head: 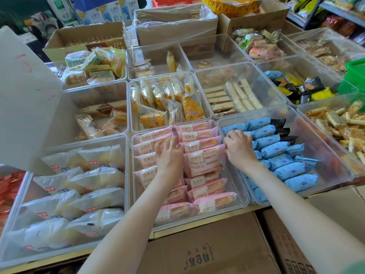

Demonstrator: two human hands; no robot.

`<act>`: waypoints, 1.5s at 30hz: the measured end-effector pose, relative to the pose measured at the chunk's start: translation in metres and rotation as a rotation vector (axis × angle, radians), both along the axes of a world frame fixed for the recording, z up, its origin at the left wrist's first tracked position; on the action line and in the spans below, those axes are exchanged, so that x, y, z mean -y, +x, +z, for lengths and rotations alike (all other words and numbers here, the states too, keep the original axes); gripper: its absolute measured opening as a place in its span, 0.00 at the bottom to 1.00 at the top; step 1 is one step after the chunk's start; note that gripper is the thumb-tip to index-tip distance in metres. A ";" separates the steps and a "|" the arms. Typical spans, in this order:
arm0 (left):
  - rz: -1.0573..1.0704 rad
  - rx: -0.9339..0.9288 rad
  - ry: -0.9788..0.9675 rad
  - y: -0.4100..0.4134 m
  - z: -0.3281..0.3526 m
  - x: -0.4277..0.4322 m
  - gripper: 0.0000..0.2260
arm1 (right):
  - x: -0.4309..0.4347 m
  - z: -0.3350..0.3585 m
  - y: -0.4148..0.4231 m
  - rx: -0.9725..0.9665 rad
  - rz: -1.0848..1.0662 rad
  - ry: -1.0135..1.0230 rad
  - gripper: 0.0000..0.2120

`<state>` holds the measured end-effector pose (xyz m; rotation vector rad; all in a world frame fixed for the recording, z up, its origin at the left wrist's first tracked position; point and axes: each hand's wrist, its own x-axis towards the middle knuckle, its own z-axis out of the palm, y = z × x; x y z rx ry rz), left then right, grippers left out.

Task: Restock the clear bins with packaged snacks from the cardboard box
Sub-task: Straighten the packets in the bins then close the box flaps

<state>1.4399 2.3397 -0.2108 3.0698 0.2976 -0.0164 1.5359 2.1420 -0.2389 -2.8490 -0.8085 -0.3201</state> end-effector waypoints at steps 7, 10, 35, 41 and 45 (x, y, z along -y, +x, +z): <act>-0.209 0.115 -0.103 -0.036 -0.004 -0.015 0.25 | 0.014 0.014 -0.040 -0.193 0.141 -0.001 0.35; -0.405 0.137 0.038 -0.061 -0.022 -0.028 0.29 | 0.013 0.020 -0.069 -0.481 0.451 -0.174 0.36; -0.742 -0.148 0.171 -0.100 -0.059 -0.044 0.27 | -0.014 -0.008 -0.085 -0.625 0.568 -0.442 0.31; -0.751 0.030 0.079 -0.098 -0.048 -0.031 0.12 | -0.017 -0.014 -0.083 -0.746 0.532 -0.502 0.32; -0.688 -0.065 -0.041 -0.088 -0.040 -0.009 0.15 | -0.018 -0.014 -0.083 -0.751 0.529 -0.490 0.33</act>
